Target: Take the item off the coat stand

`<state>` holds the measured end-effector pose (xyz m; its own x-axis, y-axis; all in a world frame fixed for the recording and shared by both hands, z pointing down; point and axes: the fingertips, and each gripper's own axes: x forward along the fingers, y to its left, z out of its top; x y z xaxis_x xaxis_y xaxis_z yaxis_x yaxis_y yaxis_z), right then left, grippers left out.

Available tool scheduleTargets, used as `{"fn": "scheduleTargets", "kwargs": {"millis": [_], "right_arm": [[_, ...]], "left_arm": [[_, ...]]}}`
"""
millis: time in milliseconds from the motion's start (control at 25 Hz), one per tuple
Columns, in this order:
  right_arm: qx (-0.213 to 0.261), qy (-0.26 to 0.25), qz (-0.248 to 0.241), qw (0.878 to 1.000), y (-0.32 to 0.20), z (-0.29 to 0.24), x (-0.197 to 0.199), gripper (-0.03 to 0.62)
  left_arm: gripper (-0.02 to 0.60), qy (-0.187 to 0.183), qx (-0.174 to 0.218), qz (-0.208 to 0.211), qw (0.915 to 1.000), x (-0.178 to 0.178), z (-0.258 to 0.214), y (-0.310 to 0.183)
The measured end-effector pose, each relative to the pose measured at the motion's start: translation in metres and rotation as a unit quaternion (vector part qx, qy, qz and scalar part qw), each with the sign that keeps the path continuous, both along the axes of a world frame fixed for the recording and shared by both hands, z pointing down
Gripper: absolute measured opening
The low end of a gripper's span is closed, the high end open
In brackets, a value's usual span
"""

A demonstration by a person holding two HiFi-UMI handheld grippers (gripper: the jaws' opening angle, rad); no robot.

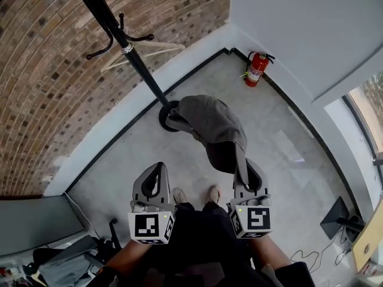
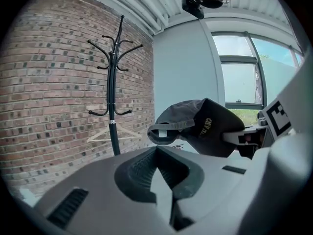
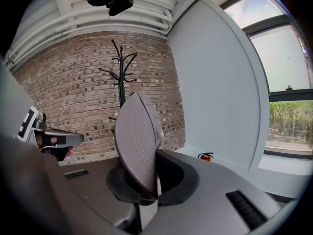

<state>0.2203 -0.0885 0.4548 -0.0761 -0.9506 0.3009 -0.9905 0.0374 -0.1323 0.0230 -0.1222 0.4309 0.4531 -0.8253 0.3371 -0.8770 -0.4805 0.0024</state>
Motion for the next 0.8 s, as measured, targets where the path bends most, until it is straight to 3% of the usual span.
{"fn": "scheduleTargets", "kwargs": {"millis": [800], "right_arm": [[0.011,0.029,-0.018,0.999,-0.006,-0.025,-0.071,0.031]], "left_arm": [[0.025,0.033,0.025,-0.03,0.9987,-0.078,-0.018,-0.007]]}}
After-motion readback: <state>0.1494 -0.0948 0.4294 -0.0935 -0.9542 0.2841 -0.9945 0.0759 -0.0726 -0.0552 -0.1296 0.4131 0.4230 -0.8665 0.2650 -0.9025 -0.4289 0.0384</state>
